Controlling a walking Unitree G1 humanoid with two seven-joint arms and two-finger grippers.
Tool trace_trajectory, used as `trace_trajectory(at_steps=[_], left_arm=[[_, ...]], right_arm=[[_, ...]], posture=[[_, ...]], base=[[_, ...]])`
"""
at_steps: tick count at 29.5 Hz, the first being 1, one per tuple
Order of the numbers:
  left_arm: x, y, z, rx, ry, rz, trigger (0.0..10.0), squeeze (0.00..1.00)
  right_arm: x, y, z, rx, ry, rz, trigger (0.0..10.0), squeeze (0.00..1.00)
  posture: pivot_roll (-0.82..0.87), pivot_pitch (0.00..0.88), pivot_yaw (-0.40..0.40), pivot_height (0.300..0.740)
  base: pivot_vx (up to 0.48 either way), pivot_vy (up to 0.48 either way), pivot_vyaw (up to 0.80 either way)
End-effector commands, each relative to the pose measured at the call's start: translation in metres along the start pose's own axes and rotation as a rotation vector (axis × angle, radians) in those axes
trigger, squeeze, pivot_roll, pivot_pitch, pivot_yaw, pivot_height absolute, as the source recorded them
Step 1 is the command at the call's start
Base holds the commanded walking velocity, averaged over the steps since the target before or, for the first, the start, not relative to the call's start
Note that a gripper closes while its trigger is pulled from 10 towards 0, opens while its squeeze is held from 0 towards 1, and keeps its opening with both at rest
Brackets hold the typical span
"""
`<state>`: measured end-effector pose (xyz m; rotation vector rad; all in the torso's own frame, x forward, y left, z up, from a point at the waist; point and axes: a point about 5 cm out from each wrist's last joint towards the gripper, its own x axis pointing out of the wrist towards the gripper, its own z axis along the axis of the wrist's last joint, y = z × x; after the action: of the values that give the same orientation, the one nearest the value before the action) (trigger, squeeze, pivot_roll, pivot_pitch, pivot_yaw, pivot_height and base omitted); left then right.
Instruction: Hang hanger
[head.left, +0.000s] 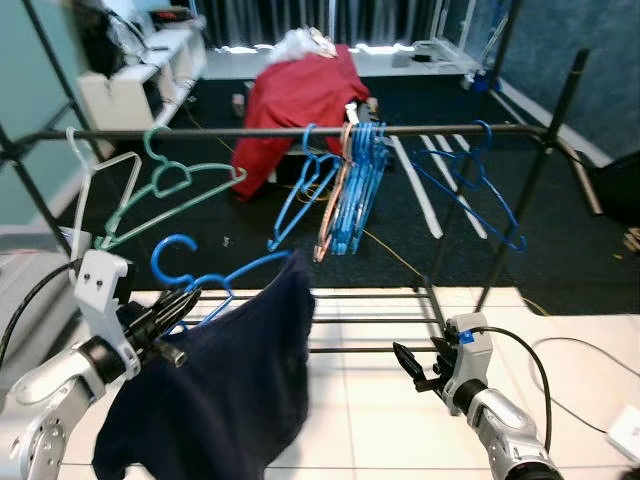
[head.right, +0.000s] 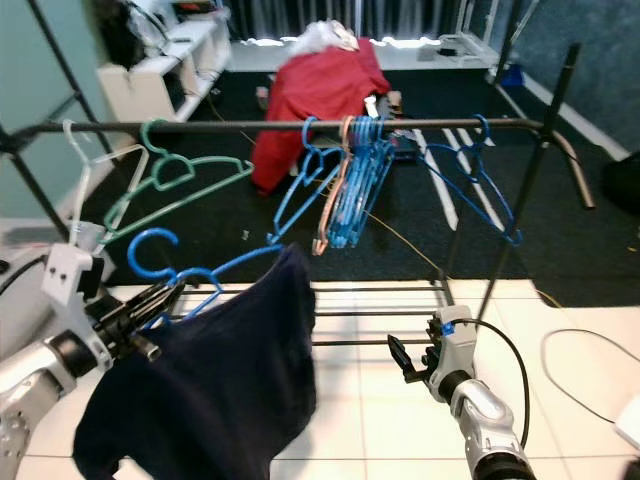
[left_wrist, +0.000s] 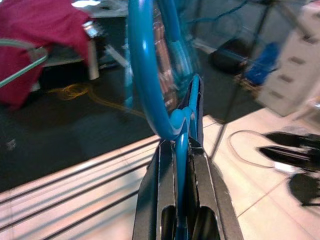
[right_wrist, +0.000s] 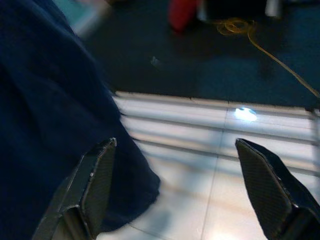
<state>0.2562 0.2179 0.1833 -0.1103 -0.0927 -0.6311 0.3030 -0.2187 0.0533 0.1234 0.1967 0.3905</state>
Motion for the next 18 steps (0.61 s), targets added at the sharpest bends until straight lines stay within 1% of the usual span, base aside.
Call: trace_trajectory(at_steps=[1,2,3,4,5,6,7,9,10,11,12,13,15,16,17,18], left_arm=[[0.008,-0.009,0.021,0.015,-0.053,-0.151,10.0,0.00],[0.008,-0.009,0.021,0.015,-0.053,-0.151,10.0,0.00],[0.009,-0.010,0.028,0.031,-0.058,-0.197,10.0,0.00],[0.009,-0.010,0.028,0.031,-0.058,-0.197,10.0,0.00],[0.009,-0.010,0.033,0.054,-0.055,-0.229,10.0,0.00],[0.009,-0.010,0.041,0.086,-0.046,-0.267,10.0,0.00],[0.009,-0.009,0.049,0.123,-0.037,-0.300,10.0,0.00],[0.009,-0.009,0.049,0.123,-0.037,-0.300,10.0,0.00],[0.009,-0.008,0.057,0.154,-0.030,-0.328,10.0,0.00],[0.009,-0.008,0.057,0.154,-0.030,-0.328,10.0,0.00],[0.009,-0.009,0.067,0.184,-0.034,-0.363,10.0,0.00],[0.009,-0.010,0.075,0.203,-0.040,-0.387,10.0,0.00],[0.009,-0.010,0.075,0.203,-0.040,-0.387,10.0,0.00],[0.008,-0.011,0.083,0.219,-0.049,-0.413,10.0,0.00],[0.008,-0.011,0.083,0.219,-0.049,-0.413,10.0,0.00],[0.009,-0.013,0.092,0.232,-0.071,-0.438,10.0,0.00]], right_arm=[[0.006,0.007,0.050,0.034,-0.148,0.219,10.0,0.00],[0.006,0.007,0.050,0.034,-0.148,0.219,10.0,0.00],[0.004,0.013,0.067,0.050,-0.191,0.327,10.0,0.00],[0.004,0.013,0.067,0.050,-0.191,0.327,10.0,0.00],[0.002,0.018,0.080,0.045,-0.208,0.407,10.0,0.00],[-0.005,0.020,0.098,0.030,-0.229,0.496,10.0,0.00],[-0.015,0.024,0.118,0.031,-0.268,0.610,10.0,0.00],[-0.015,0.024,0.118,0.031,-0.268,0.610,10.0,0.00],[-0.028,0.030,0.135,0.014,-0.286,0.737,10.0,0.00],[-0.028,0.030,0.135,0.014,-0.286,0.737,10.0,0.00],[-0.038,0.035,0.148,-0.012,-0.286,0.829,10.0,0.00],[-0.044,0.037,0.155,-0.031,-0.279,0.874,10.0,0.00],[-0.044,0.037,0.155,-0.031,-0.279,0.874,10.0,0.00],[-0.048,0.037,0.158,-0.041,-0.274,0.896,10.0,0.00],[-0.048,0.037,0.158,-0.041,-0.274,0.896,10.0,0.00],[-0.049,0.038,0.159,-0.044,-0.255,0.912,10.0,0.00]], posture=[[-0.05,0.057,-0.011,0.740],[-0.05,0.057,-0.011,0.740],[-0.05,0.057,-0.011,0.740],[-0.05,0.057,-0.011,0.740],[-0.05,0.056,-0.011,0.740],[-0.05,0.056,-0.011,0.740],[-0.05,0.056,-0.011,0.740],[-0.05,0.056,-0.011,0.740],[-0.05,0.056,-0.011,0.740],[-0.05,0.056,-0.011,0.740],[-0.05,0.056,-0.011,0.740],[-0.05,0.056,-0.011,0.740],[-0.05,0.056,-0.011,0.740],[-0.06,0.054,-0.009,0.740],[-0.06,0.054,-0.009,0.740],[-0.06,0.054,-0.008,0.740]], base=[[0.000,0.000,0.00],[0.000,0.000,0.00],[0.000,0.000,0.00],[0.000,0.000,0.00],[0.000,0.000,0.00],[0.000,0.000,0.00],[0.000,0.000,0.00],[0.000,0.000,0.00],[0.000,0.000,0.00],[0.000,0.000,0.00],[0.000,0.000,0.00],[0.000,0.000,0.00],[0.000,0.000,0.00],[0.000,0.000,0.00],[0.000,0.000,0.00],[0.000,0.000,0.00]])
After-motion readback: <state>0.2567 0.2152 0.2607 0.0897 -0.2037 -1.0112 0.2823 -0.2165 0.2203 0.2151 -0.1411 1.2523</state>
